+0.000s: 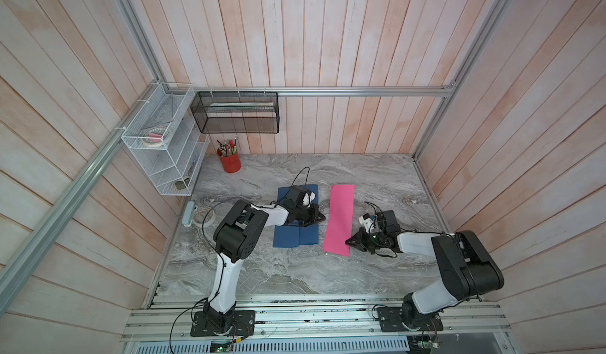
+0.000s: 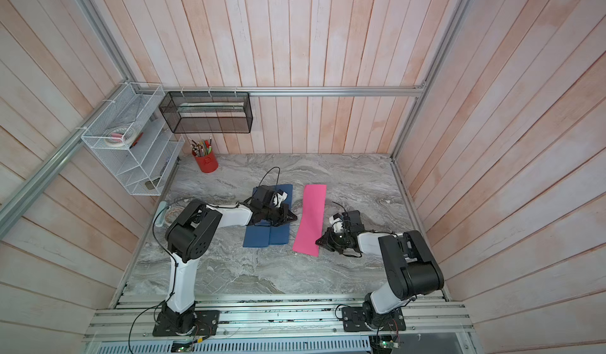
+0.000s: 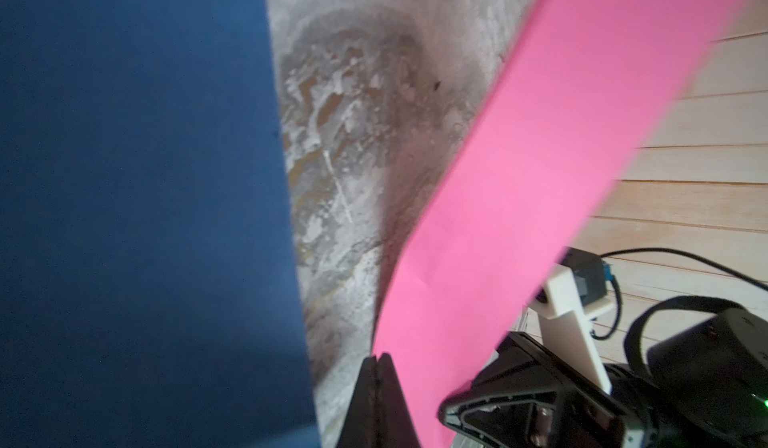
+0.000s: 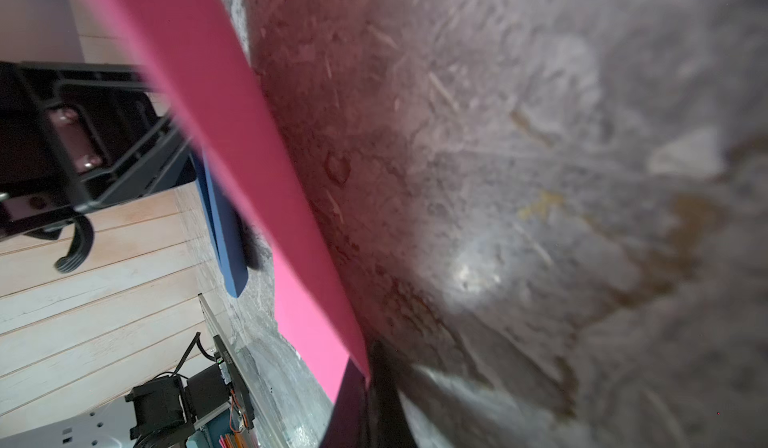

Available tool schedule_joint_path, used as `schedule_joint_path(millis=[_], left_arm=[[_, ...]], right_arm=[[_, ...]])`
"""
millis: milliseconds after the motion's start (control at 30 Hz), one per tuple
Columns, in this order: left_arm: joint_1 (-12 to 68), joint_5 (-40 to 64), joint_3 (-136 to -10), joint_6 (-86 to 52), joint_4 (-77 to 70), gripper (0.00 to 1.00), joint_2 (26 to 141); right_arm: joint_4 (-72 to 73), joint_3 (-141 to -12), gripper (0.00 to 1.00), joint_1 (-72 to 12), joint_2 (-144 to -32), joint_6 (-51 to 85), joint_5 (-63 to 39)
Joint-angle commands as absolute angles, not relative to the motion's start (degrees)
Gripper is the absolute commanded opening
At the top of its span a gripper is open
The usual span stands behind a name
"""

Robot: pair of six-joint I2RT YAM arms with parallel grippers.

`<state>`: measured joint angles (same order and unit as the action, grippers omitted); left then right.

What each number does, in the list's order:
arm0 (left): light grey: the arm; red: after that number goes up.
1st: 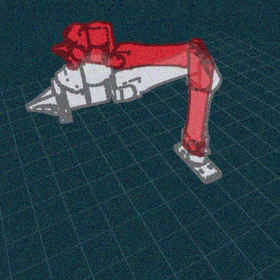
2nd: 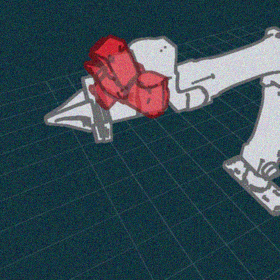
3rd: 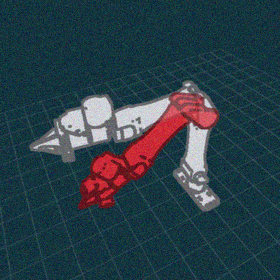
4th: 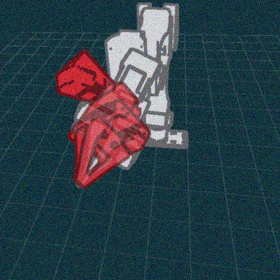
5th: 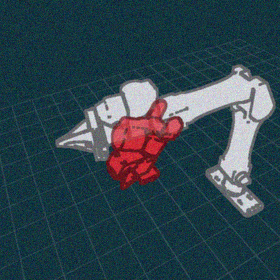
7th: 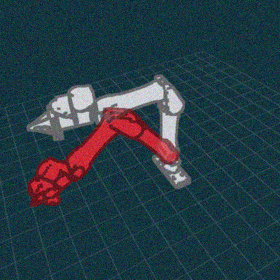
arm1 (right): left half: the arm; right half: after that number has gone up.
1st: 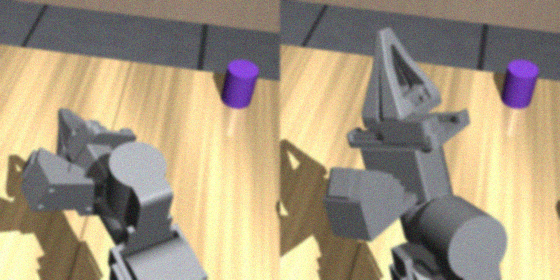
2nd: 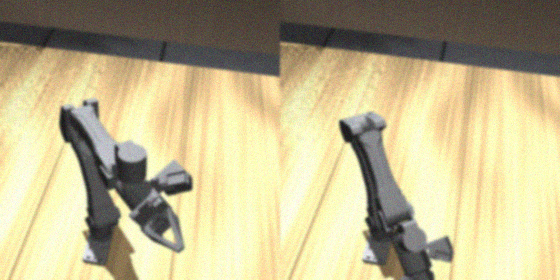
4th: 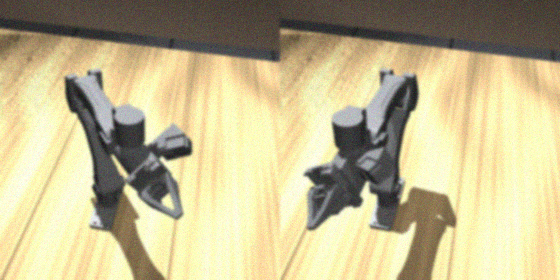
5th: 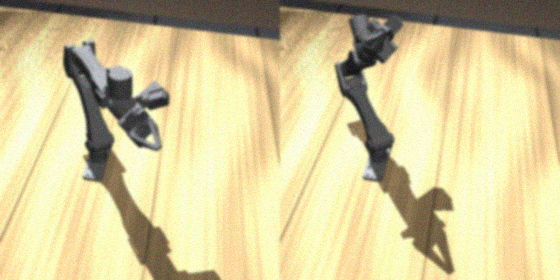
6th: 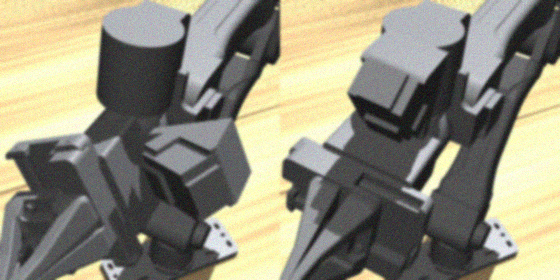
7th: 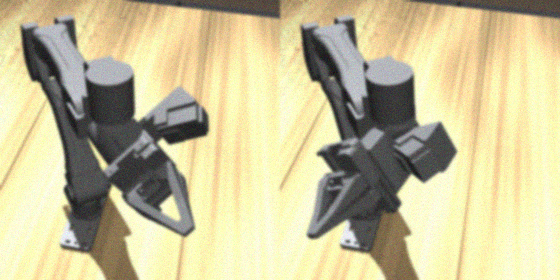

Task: Fold the rectangular paper in half along the long edge
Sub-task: Adjust the paper at the center of the board, then reset both arms

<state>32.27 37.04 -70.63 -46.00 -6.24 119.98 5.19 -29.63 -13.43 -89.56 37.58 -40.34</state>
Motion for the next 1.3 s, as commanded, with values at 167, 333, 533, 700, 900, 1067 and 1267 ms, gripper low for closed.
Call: schedule_joint_path(millis=[167, 333, 533, 700, 900, 1067, 1267], left_arm=[[31.9, 39.1, -71.5, -45.3, -9.5, 0.33, 109.8], [29.3, 36.8, -69.1, -43.4, -6.9, 0.46, 100.1], [16.9, 27.0, -57.2, -42.5, -3.0, 0.54, 87.6], [10.0, 2.9, -47.3, -31.5, -0.1, 0.82, 78.6], [9.5, -9.9, -32.6, -13.5, -19.4, 1.00, 72.4], [5.4, -3.2, -28.2, -9.0, -29.1, 1.00, 73.4], [3.1, -9.0, -27.2, 0.1, -30.8, 1.00, 71.7]], right_arm=[[-3.6, -31.9, 0.39, -11.8, -86.8, 32.3, -37.5], [-16.9, -36.3, 0.47, -7.6, -78.4, 28.9, -30.7], [-27.2, -42.9, 0.54, -1.5, -69.2, 25.5, -21.1], [-12.6, -38.7, 0.63, 0.8, -59.8, 29.1, -13.3], [13.2, -28.0, 0.98, 0.8, -52.5, 25.1, -2.2], [33.9, -16.7, 0.98, 0.8, -53.1, 16.8, 6.1], [41.4, -12.3, 0.98, 0.8, -56.1, 10.0, 12.5]])
